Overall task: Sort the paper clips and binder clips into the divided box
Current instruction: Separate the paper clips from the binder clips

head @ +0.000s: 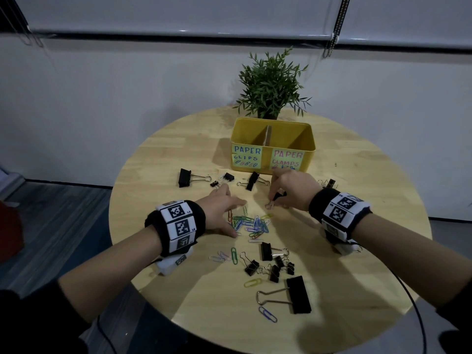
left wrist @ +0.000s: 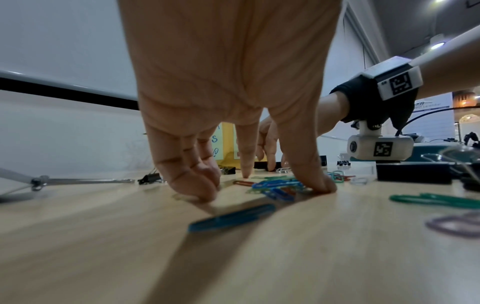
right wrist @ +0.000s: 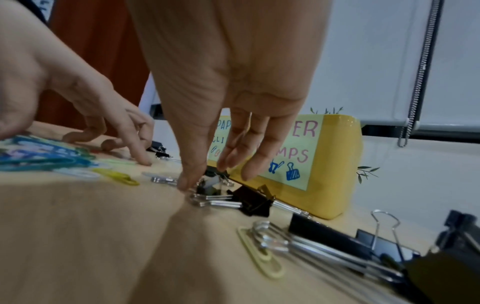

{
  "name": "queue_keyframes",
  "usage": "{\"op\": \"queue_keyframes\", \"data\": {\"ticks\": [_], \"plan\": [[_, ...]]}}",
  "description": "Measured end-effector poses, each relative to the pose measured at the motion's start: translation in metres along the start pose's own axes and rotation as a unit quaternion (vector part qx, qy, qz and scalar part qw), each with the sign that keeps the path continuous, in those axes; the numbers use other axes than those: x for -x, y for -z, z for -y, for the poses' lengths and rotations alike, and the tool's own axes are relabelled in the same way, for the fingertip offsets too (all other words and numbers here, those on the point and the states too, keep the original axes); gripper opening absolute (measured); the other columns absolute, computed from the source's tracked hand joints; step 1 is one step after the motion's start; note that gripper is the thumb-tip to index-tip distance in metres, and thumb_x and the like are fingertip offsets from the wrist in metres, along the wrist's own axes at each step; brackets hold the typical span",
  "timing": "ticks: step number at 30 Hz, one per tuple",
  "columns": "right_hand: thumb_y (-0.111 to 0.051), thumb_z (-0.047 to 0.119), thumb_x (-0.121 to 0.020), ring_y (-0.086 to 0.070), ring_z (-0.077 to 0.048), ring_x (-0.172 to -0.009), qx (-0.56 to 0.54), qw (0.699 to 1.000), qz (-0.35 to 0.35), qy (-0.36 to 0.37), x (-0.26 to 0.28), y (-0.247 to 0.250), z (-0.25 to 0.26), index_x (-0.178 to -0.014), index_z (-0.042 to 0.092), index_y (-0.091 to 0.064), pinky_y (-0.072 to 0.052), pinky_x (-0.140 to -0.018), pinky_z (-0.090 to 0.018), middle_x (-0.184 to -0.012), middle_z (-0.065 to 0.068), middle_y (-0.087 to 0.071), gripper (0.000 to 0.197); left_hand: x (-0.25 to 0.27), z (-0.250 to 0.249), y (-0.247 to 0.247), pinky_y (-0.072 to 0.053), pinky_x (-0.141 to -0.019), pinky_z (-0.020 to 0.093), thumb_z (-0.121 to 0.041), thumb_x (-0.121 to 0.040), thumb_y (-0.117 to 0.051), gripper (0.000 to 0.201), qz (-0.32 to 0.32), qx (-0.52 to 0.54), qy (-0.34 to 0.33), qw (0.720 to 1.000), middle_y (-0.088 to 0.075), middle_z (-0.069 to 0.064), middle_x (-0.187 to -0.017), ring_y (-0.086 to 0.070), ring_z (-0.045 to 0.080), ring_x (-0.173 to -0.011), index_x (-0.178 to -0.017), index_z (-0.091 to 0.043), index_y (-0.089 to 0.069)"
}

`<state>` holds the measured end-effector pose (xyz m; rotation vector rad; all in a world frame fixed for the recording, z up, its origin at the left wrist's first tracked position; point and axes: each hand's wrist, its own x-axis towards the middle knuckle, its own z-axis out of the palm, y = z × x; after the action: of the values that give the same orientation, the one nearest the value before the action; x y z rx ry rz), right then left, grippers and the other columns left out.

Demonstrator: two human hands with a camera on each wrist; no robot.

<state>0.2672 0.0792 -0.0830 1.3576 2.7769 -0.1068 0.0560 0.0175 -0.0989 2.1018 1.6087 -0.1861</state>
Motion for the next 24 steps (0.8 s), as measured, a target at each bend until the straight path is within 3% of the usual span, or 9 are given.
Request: {"op": "queue_keyframes", "data": {"ticks": [5,11,16,19,24], "plan": [[-0.061,0.036,-0.086,-0.061,-0.020,-0.087,0.067,0.998,-0.004,0.021,-0.003,-0.005,0.003,-0.092,0.024,-0.068,-0.046,-0.063,-0.027,-0.099,0.002,-0.064,0.015,0.005,0.001,-0.002,-0.040,-0.102,0.036,-0.043,-0.073,-0.076,0.082,-0.014,0.000,-0.009,1.000,-0.036,0.006,-0.124,-0.039,0.022,-0.117,-0.144,-0.028,-0.038],[-0.066,0.027,-0.084,-0.053,-0.017,-0.084,-0.057,0.995,0.085,-0.002,-0.003,-0.008,-0.002,-0.084,0.023,-0.055,-0.043,-0.071,-0.024,-0.093,0.001,-0.057,0.012,0.008,0.001,-0.004,-0.044,-0.097,0.038,-0.039,-0.073,-0.078,0.070,-0.029,0.010,-0.021,0.999,-0.040,0.005,-0.120,-0.044,0.021,-0.111,-0.134,-0.025,-0.048],[-0.073,0.018,-0.071,-0.056,-0.019,-0.080,-0.065,0.997,0.033,0.032,0.009,-0.006,0.005,-0.088,0.019,-0.058,-0.052,-0.071,-0.031,-0.095,-0.001,-0.058,0.023,0.009,0.000,-0.003,-0.043,-0.097,0.037,-0.039,-0.074,-0.077,0.070,-0.027,0.008,-0.021,0.999,-0.039,0.005,-0.121,-0.044,0.022,-0.111,-0.135,-0.026,-0.047],[-0.063,0.007,-0.076,-0.055,-0.021,-0.074,-0.019,0.997,-0.031,0.063,0.011,-0.001,0.004,-0.090,0.011,-0.061,-0.048,-0.066,-0.030,-0.093,-0.007,-0.062,0.015,0.011,-0.001,-0.002,-0.042,-0.098,0.034,-0.038,-0.075,-0.076,0.070,-0.027,0.006,-0.020,0.999,-0.039,0.005,-0.124,-0.043,0.021,-0.113,-0.137,-0.024,-0.046],[-0.060,0.001,-0.075,-0.061,-0.024,-0.076,-0.052,0.997,-0.047,0.045,0.009,0.002,-0.002,-0.084,0.008,-0.065,-0.053,-0.068,-0.035,-0.089,-0.008,-0.066,0.013,0.013,-0.005,0.000,-0.043,-0.095,0.033,-0.036,-0.075,-0.077,0.069,-0.027,0.004,-0.025,0.999,-0.041,0.005,-0.123,-0.045,0.020,-0.110,-0.136,-0.023,-0.047]]}}
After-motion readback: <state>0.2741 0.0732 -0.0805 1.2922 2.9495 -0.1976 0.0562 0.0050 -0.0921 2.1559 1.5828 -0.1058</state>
